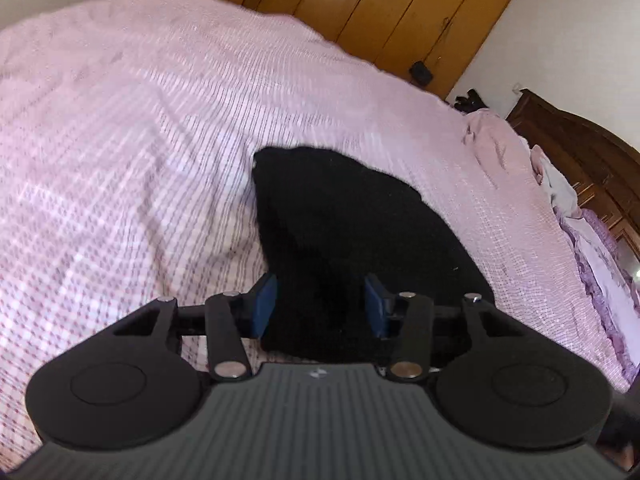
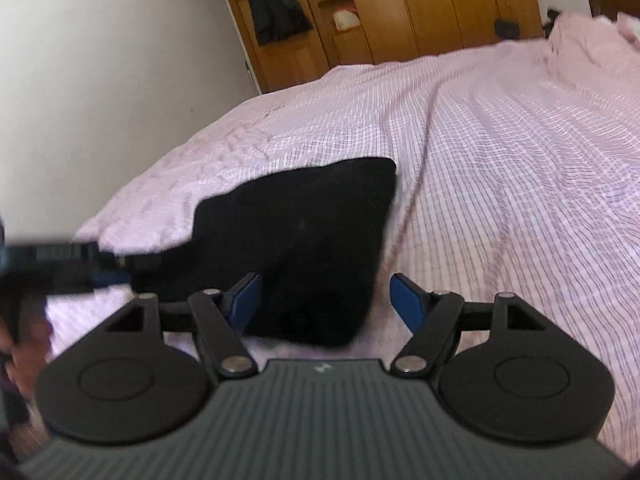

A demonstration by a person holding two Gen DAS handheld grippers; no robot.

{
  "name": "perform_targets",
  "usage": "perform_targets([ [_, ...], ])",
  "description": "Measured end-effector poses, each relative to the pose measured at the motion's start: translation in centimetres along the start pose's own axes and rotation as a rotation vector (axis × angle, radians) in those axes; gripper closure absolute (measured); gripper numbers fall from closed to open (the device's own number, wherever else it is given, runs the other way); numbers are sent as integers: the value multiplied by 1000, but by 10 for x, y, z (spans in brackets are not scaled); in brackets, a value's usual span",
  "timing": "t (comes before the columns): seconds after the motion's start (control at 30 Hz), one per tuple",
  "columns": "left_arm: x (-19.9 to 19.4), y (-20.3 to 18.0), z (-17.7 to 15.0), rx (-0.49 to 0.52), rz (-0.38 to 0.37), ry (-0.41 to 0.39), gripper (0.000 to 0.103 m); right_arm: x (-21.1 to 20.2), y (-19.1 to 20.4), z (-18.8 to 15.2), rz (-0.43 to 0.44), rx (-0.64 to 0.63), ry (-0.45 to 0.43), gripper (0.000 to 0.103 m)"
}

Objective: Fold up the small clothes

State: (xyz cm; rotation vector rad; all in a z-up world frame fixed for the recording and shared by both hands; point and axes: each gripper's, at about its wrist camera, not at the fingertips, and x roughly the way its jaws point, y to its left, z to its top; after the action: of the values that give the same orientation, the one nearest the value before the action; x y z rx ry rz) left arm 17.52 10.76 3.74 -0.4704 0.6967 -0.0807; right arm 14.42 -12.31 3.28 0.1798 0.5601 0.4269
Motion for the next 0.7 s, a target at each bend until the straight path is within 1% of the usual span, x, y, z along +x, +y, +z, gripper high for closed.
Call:
perform_targets([
  [0.07,8,0,-2,-2,6,36,29,6,7,-9,-54,-80,8,31],
  [0.1,11,1,-3,-3,7,38,25,10,10,-12,-100,-106,-1,31],
  [0.13,12,2,-5,-8,3,40,21,14,12,-13,-125,-119,-2,31],
  [0.2,16,0,-6,-10,-3,46,21,21,18,-14,-129,-134,15,31],
  [0.23,17,-1,-6,1,-1,42,24,21,19,-15,-122,-145,16,31],
  [0.27,18,-1,-6,19,0,33,43,24,22,-15,-116,-167,12,31],
  [0.3,21,0,-6,33,4,34,58,29,26,-16,-129,-198,10,31],
  [0.33,23,0,-6,34,9,44,79,36,30,-16,-151,-230,15,31],
  [0.37,24,1,-5,30,5,45,88,43,32,-17,-172,-249,24,32],
  [0.4,23,3,-4,33,-1,37,89,48,33,-16,-185,-245,25,32],
  [0.43,22,4,-2,38,-1,26,92,49,30,-15,-186,-222,12,37],
  [0.47,19,5,1,44,1,12,97,50,29,-14,-188,-190,8,77],
  [0.5,15,6,4,52,2,-3,97,48,28,-13,-181,-161,4,80],
  [0.53,12,8,7,63,13,-17,97,44,30,-13,-184,-145,-15,81],
  [0.63,10,12,11,82,56,-44,97,29,40,-19,-193,-184,-60,83],
  [0.7,17,12,9,107,74,-30,97,27,41,-26,-208,-216,-35,83],
])
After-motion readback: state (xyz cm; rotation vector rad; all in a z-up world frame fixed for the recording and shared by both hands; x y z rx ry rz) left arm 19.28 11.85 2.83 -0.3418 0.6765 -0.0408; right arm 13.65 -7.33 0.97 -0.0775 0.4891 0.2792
